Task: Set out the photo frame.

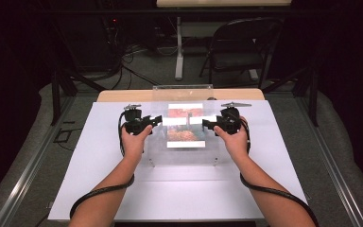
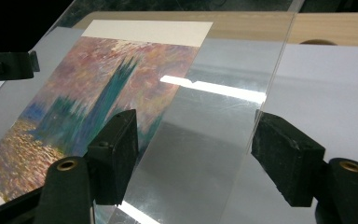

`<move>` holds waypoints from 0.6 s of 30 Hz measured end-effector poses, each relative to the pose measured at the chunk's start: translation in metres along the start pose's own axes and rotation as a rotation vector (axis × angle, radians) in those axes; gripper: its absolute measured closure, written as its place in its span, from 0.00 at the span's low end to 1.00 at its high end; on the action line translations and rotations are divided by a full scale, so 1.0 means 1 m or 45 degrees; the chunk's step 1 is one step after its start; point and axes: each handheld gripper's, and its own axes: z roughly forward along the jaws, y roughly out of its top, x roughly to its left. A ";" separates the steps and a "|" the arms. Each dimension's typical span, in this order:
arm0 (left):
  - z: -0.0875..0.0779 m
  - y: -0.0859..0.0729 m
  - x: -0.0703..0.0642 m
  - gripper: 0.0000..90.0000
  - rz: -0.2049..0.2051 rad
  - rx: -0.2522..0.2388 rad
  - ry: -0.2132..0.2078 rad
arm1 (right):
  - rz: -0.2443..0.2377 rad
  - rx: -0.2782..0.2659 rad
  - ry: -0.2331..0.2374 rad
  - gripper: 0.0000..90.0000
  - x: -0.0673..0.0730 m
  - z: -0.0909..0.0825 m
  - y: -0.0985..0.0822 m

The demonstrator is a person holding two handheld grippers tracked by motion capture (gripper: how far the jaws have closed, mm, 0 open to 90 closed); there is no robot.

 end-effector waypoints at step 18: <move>-0.017 -0.003 -0.004 0.54 0.022 -0.078 -0.037 | -0.028 -0.108 -0.036 0.38 0.012 -0.015 -0.004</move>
